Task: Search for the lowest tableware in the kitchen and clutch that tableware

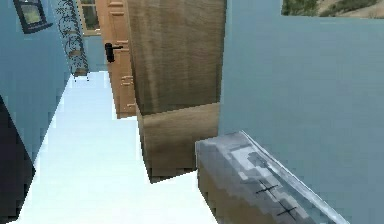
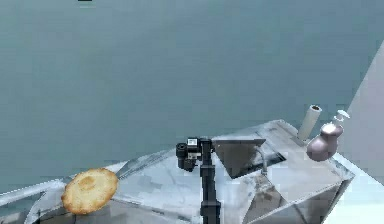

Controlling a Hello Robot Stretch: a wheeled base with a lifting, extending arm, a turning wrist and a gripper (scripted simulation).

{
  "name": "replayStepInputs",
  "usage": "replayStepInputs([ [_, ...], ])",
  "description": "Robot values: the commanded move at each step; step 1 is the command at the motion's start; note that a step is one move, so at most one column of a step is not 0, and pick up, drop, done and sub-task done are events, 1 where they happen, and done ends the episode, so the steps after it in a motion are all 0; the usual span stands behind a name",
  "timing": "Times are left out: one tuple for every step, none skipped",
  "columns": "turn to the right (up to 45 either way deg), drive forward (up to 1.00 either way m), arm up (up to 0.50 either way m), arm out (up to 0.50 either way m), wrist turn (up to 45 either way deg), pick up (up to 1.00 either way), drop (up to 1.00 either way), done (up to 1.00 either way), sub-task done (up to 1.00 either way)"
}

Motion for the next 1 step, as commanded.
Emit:
replayStepInputs([
  [0.0, 0.00, 0.00, 0.00, 0.0, 1.00, 0.00, 0.00, 0.00],
])
